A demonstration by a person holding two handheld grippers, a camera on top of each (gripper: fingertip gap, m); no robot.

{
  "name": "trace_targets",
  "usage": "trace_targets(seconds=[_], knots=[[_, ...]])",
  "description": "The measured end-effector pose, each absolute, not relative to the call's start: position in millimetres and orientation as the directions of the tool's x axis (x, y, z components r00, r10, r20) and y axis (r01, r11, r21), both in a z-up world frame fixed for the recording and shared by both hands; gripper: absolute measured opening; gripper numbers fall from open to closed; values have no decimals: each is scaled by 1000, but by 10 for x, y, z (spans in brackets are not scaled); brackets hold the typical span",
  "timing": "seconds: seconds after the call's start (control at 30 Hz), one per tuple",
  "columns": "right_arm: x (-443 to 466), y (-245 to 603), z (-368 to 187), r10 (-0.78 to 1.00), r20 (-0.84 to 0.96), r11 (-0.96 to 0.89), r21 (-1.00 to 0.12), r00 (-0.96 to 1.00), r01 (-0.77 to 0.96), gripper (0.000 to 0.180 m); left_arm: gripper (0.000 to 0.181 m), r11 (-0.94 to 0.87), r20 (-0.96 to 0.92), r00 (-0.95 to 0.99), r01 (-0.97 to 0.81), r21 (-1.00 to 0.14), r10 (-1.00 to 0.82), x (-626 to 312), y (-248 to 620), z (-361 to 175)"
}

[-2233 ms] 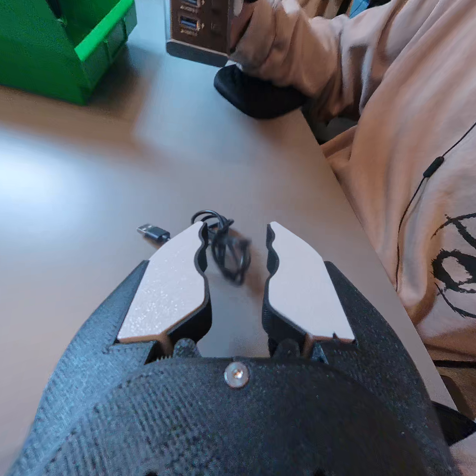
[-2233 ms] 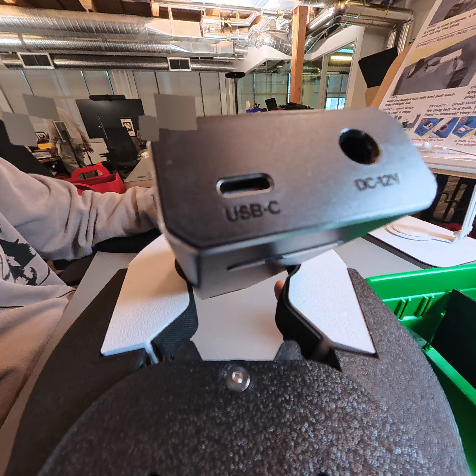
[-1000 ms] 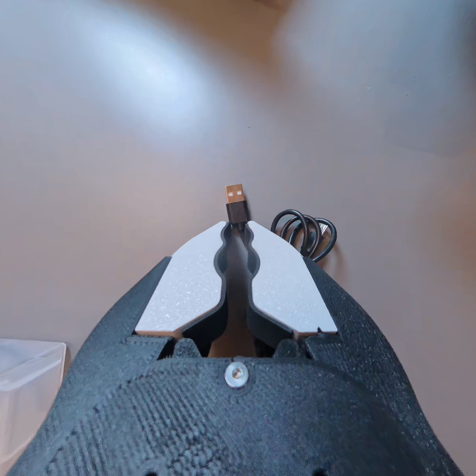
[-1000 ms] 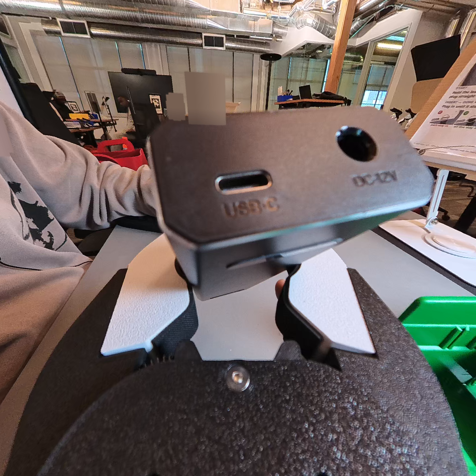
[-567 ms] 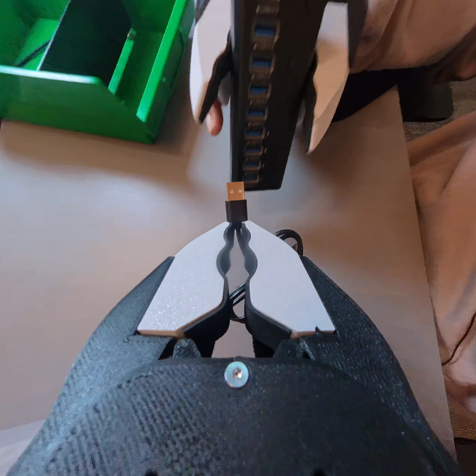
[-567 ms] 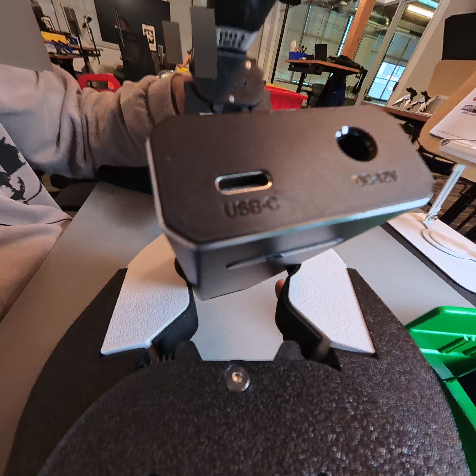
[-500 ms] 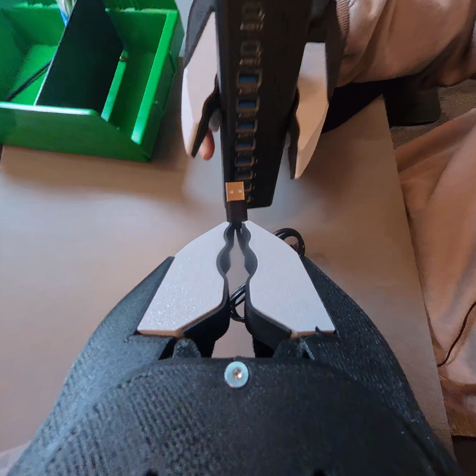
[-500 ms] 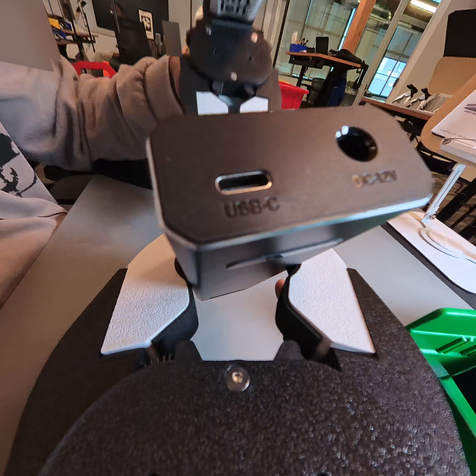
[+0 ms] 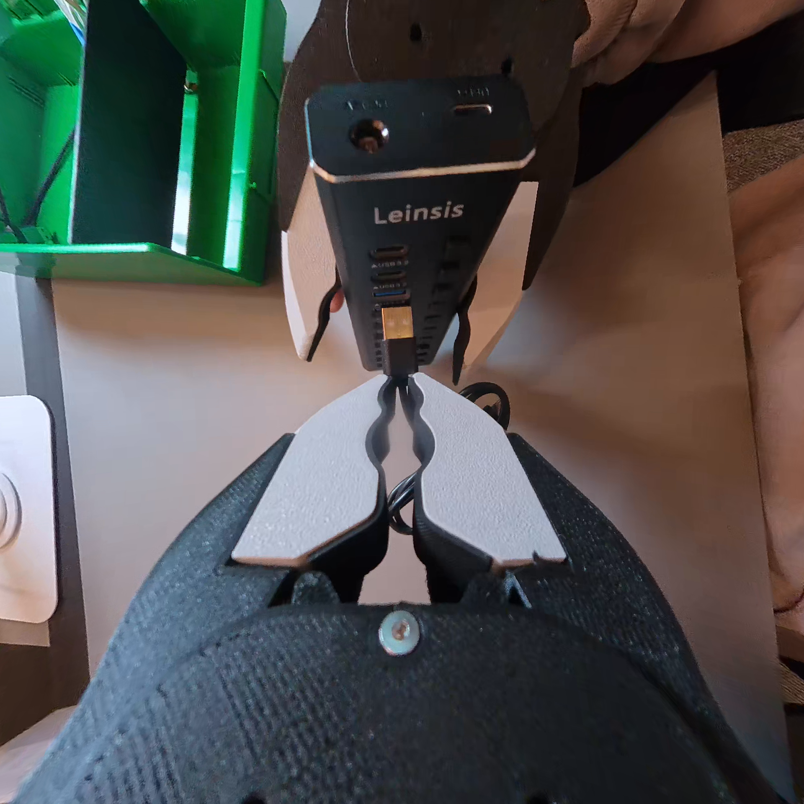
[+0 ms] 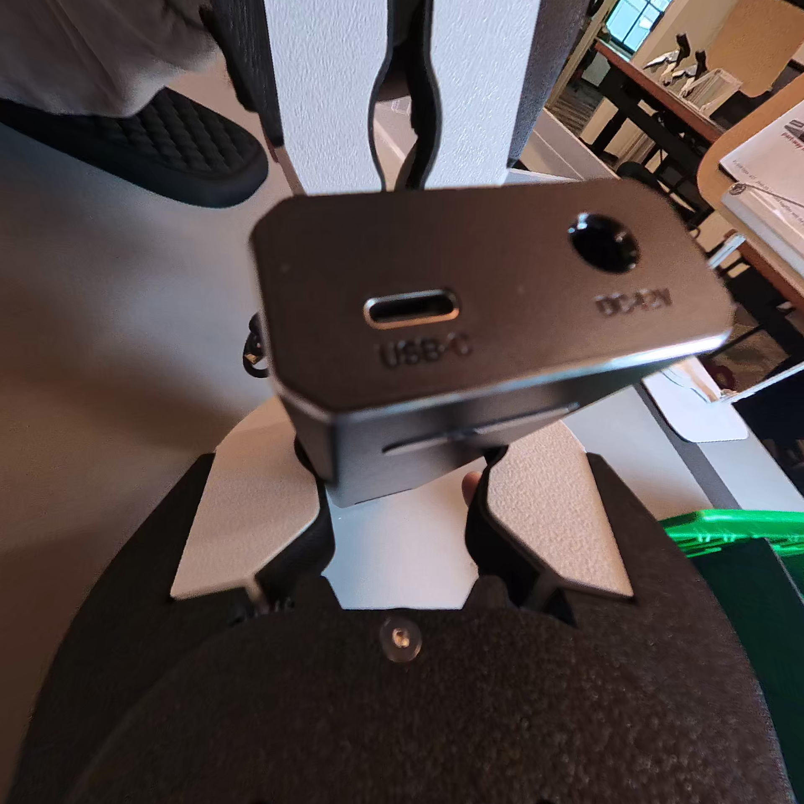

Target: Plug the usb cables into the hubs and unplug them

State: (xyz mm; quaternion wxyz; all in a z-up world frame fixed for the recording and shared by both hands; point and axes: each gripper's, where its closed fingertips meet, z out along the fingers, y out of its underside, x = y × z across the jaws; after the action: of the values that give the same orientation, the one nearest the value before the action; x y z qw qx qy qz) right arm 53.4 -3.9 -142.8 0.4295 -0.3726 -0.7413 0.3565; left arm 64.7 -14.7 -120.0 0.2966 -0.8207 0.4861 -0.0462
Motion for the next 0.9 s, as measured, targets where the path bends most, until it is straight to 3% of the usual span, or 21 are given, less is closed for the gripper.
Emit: trace_targets(seconds=[0.23,0.33,0.8,0.9], knots=[[476,-92,-1499,800,491,587,-759,-345,283,76,6,-395,-185,519,-798,-456,-835,579,-218,-1281],[477,-62,-1527,770,546,634,-711,-331,302,76,6,-387,-173,516,-790,-476,-839,602,-232,-1257],[468,-103,-1423,818,492,563,-791,-298,241,76,5,-345,-127,524,-706,-618,-842,687,-188,-1152],[454,-67,-1318,850,452,511,-833,-271,212,76,10,-282,-149,533,-640,-715,-833,680,-133,-986]])
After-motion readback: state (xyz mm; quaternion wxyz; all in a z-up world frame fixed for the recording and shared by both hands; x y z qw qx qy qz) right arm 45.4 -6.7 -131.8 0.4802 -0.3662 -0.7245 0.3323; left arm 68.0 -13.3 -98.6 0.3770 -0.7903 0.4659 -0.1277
